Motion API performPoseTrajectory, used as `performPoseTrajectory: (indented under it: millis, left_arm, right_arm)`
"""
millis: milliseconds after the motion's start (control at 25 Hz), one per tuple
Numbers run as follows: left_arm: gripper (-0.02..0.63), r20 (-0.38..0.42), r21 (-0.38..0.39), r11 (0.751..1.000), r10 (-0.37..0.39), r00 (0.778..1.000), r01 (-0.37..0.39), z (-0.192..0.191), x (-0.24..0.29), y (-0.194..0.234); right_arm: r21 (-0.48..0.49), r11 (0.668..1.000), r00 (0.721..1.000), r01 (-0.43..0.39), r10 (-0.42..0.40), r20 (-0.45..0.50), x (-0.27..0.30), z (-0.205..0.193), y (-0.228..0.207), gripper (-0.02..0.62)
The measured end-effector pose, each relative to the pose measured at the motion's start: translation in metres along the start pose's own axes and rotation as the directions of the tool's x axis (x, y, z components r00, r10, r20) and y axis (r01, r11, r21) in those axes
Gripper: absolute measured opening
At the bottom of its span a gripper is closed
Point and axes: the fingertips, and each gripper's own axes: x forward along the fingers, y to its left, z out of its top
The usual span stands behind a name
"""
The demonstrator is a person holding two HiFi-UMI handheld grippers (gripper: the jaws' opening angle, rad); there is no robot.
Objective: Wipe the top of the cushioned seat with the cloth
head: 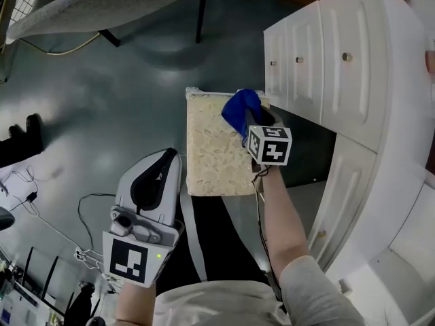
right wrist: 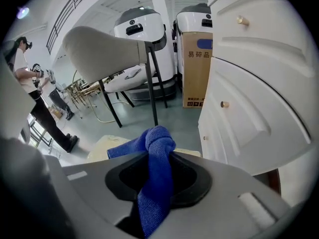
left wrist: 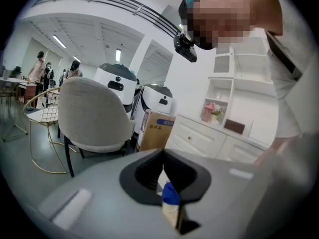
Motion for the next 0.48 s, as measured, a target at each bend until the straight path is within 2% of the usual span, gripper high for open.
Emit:
performPoseTrajectory:
  millis: [280,480]
  left_arm:
    - [-0.014,0.04,-0.029,0.999,0.035,0.999,-0.033,0.005,0.013,-0.002]
    - [-0.014,0.016,-0.016,0.999,0.044,0.999,-0.043,-0.001,0.013,0.002]
  right_arm:
    - [0.017,1.0,1.0,0.025,-0.025,-0.003,-0.007,-0.004,-0.024,0.106]
    - [0.036,0.998,0.999,0.048,-0.048,-0.01,-0.01,-0.008,-0.04,0.106]
